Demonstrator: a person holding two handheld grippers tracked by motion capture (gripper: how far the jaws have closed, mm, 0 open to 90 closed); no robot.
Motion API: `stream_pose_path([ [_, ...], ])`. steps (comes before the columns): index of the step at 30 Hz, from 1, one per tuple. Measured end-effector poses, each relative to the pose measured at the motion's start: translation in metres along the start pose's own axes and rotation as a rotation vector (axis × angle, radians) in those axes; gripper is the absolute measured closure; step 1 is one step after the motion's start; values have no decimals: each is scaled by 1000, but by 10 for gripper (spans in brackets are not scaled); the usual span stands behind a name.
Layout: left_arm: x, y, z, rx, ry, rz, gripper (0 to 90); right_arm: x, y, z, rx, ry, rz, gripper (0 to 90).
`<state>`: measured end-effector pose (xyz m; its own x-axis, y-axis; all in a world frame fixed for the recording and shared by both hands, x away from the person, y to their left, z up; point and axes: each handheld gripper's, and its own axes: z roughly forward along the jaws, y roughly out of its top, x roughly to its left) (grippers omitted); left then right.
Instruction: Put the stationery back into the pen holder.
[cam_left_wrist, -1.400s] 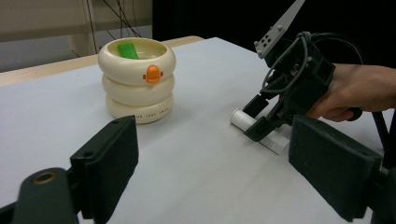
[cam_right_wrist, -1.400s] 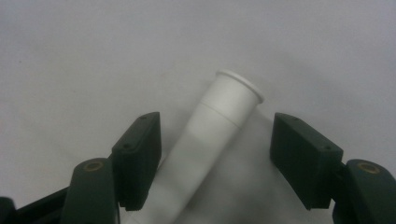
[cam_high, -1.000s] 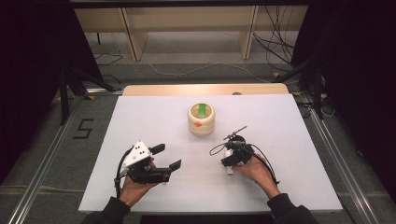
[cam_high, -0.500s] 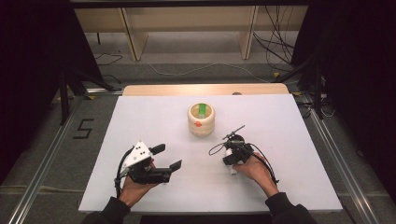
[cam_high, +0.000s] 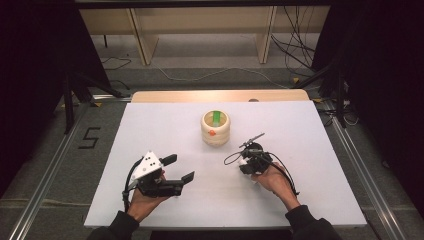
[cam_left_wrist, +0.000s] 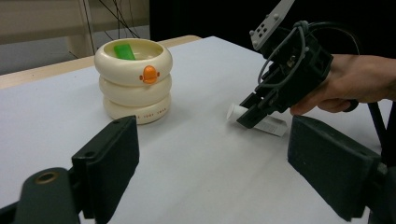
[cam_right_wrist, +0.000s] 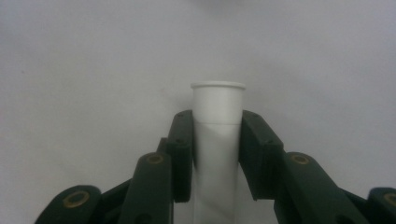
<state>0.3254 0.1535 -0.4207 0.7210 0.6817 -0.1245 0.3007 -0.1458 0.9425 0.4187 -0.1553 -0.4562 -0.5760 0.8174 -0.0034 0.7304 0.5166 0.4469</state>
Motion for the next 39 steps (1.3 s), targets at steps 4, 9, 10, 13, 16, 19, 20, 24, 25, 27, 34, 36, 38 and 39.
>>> stream_pose_path([
  [4, 0, 0, 0, 0, -1, 2, 165, -3, 1, -7, -40, 22, 7, 679],
  [9, 0, 0, 0, -4, -1, -4, 164, -8, 1, -14, -90, 38, 6, 679],
  [10, 1, 0, -1, -2, -1, -6, 164, -8, 1, -15, -100, 43, 8, 679],
  [13, 2, 0, -1, -11, 2, -15, 163, -9, 2, -21, -141, 52, 13, 679],
  [16, 3, 0, -1, -13, 3, -20, 160, -11, 2, -27, -181, 67, 20, 679],
  [19, 3, 0, -1, -12, 3, -19, 159, -13, 2, -31, -212, 68, 26, 679],
  [20, 3, 0, -1, -14, 2, -21, 158, -14, 3, -32, -227, 68, 17, 679],
  [24, 3, 0, -1, -17, 5, -22, 157, -15, 3, -36, -265, 68, 21, 679],
  [25, 4, 0, -1, -19, 5, -25, 157, -15, 3, -36, -278, 65, 20, 679],
  [27, 4, 0, -1, -18, 5, -25, 157, -16, 3, -38, -296, 64, 23, 679],
  [34, 4, 0, -1, -19, 9, -23, 156, -17, 3, -42, -345, 62, 32, 679],
  [36, 4, 0, -1, -19, 10, -25, 156, -17, 3, -43, -357, 56, 25, 679],
  [38, 4, 0, -1, -19, 12, -24, 157, -18, 4, -44, -369, 54, 24, 679],
  [39, 4, 0, -1, -19, 12, -24, 157, -18, 4, -45, -376, 52, 29, 679],
])
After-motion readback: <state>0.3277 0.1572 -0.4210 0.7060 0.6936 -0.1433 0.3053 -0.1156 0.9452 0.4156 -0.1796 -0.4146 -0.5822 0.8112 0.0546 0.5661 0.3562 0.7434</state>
